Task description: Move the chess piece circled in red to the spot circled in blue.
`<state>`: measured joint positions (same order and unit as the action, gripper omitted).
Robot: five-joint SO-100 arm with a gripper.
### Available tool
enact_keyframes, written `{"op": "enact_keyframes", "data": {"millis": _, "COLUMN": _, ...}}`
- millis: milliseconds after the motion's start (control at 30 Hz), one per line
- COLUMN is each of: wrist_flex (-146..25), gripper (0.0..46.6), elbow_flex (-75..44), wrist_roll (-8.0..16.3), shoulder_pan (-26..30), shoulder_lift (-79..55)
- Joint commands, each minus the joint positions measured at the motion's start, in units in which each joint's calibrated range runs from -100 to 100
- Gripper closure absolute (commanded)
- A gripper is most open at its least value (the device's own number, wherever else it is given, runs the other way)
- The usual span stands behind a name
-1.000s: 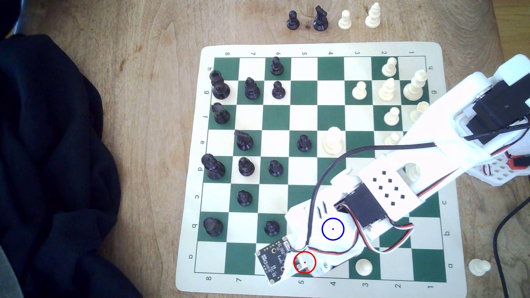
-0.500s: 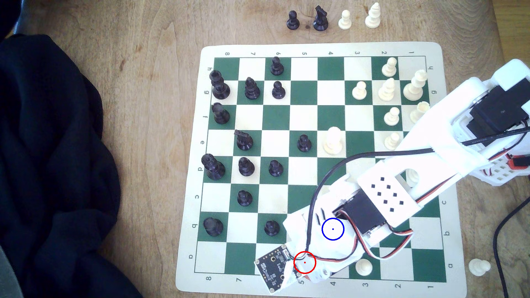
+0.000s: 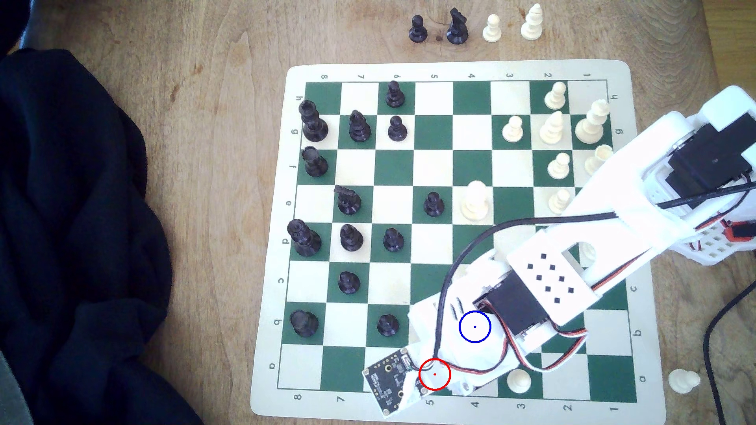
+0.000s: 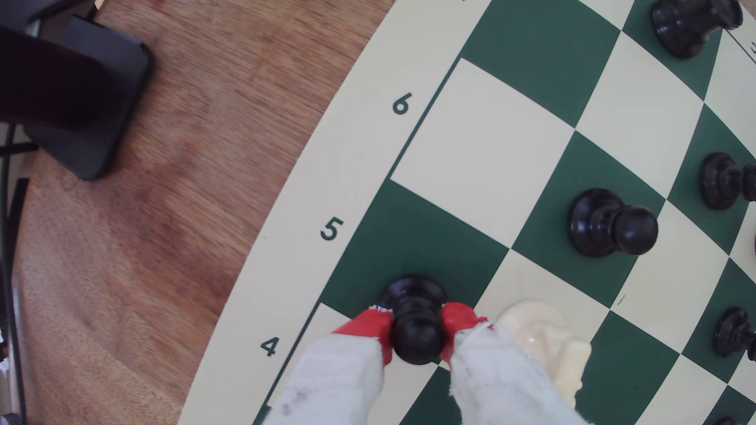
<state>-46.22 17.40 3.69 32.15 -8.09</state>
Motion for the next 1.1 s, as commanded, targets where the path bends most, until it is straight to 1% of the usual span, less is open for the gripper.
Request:
{"op": "enact_keyframes", "data": {"millis": 0, "wrist_flex": -3.6, "gripper": 42.8, "elbow_flex": -5.6, "wrist_roll": 0.2, "shoulder_pan": 0.6, "shoulder_lift": 13.1}}
{"op": "enact_keyframes", "data": {"millis": 100, "wrist_flex": -4.6, "gripper": 42.8, "elbow_flex": -1.9, "wrist_roll": 0.1, "shoulder_pan": 1.0, "shoulder_lift": 18.4}}
{"op": "enact_keyframes", "data": {"millis": 167, "wrist_flex": -4.6, "gripper": 42.8, "elbow_flex": 4.4, "wrist_roll": 0.0, "shoulder_pan": 1.4, "shoulder_lift": 23.9}}
{"op": "enact_keyframes", "data": {"millis": 267, "wrist_flex": -4.6, "gripper": 42.8, "elbow_flex": 9.7, "wrist_roll": 0.1, "shoulder_pan": 1.4, "shoulder_lift": 27.6}}
{"op": "enact_keyframes", "data": {"millis": 300, "wrist_flex": -4.2, "gripper": 42.8, "elbow_flex": 13.2, "wrist_roll": 0.1, "shoulder_pan": 1.5, "shoulder_lift": 29.8}}
{"op": "enact_keyframes", "data": {"millis": 433, "wrist_flex": -1.8, "gripper": 42.8, "elbow_flex": 20.5, "wrist_roll": 0.2, "shoulder_pan": 1.4, "shoulder_lift": 33.0}}
{"op": "enact_keyframes", "data": {"millis": 600, "wrist_flex": -0.5, "gripper": 42.7, "elbow_flex": 23.8, "wrist_roll": -0.3, "shoulder_pan": 0.0, "shoulder_lift": 31.1}}
{"op": "enact_keyframes", "data": {"millis": 867, "wrist_flex": 1.6, "gripper": 42.7, "elbow_flex": 24.6, "wrist_roll": -0.6, "shoulder_pan": -1.5, "shoulder_lift": 27.8}}
{"op": "enact_keyframes", "data": {"millis": 1067, "wrist_flex": 4.0, "gripper": 42.7, "elbow_flex": 24.9, "wrist_roll": -0.7, "shoulder_pan": -1.6, "shoulder_lift": 24.4}}
